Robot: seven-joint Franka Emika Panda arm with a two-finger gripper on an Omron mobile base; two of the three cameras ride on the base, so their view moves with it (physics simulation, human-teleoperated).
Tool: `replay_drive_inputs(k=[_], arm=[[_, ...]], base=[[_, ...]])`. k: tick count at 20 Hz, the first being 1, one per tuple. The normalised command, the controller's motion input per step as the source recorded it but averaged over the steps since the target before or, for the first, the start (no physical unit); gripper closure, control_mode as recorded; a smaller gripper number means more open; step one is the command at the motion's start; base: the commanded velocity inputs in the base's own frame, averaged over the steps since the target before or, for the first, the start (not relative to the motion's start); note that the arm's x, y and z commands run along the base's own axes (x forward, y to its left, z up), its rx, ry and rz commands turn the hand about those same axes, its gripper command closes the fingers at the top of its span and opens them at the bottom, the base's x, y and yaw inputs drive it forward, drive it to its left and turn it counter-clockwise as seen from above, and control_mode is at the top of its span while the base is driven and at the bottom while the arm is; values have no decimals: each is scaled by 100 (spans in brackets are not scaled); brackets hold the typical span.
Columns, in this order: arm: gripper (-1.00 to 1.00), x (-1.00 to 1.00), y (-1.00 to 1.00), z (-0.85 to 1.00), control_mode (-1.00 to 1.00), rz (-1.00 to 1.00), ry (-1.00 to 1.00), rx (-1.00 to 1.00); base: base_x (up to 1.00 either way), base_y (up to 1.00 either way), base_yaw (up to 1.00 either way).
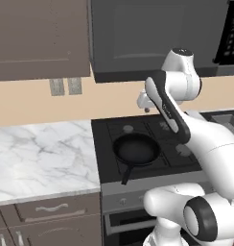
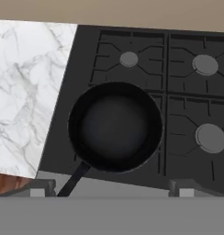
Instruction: Pick up the butter stick and place it in the pan. Then turn on the burner for the pan.
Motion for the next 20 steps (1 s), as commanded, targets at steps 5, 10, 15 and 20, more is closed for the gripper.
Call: replay_drive_inputs(k=[5,10,15,20], arm=[[-100,0,0,0,100,0,0,0],[-100,0,0,0,100,0,0,0],[-100,0,0,0,100,0,0,0],[-100,0,0,0,100,0,0,0]], base=[[-25,-1,21],[-65,-5,37],[-66,4,64],[-7,29,70]])
